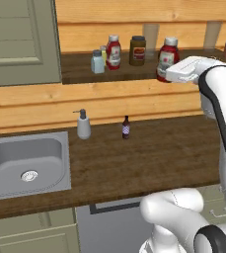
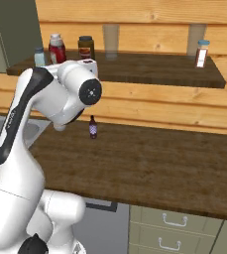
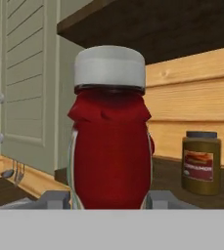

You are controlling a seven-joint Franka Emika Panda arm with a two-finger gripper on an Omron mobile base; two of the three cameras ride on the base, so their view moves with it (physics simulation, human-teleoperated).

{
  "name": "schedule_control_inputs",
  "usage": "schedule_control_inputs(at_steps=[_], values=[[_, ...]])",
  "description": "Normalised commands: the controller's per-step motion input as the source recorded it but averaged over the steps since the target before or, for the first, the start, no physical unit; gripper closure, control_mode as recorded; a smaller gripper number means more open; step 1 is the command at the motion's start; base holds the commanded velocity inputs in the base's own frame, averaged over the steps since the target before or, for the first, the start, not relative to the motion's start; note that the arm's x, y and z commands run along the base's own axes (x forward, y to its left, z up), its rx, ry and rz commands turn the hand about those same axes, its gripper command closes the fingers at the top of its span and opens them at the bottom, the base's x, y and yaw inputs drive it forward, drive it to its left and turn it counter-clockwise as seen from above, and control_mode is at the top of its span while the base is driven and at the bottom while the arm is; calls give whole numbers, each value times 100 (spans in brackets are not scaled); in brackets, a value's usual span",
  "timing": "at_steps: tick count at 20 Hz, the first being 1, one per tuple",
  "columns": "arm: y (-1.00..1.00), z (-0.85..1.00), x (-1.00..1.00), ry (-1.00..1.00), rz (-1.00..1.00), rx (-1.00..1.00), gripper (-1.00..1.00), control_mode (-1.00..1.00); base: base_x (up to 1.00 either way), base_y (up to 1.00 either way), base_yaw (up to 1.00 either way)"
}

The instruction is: Put the shaker and condiment bottle from the counter next to their counterparts in the cabinet.

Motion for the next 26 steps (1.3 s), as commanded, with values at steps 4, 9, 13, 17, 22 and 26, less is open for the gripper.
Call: schedule_control_inputs(at_steps=[4, 9, 13, 17, 22, 26], values=[[-3, 28, 61, 0, -14, 0, 100, -100, 0, 0, 0], [6, -2, 51, 0, -11, 0, 100, -100, 0, 0, 0], [20, -18, 45, 0, -5, 0, 100, -100, 0, 0, 0], [3, -11, 47, 0, -1, 0, 100, -100, 0, 0, 0], [0, -1, 45, 0, 0, 1, 100, -100, 0, 0, 0], [0, -7, 39, 7, 0, 3, 100, -100, 0, 0, 0]])
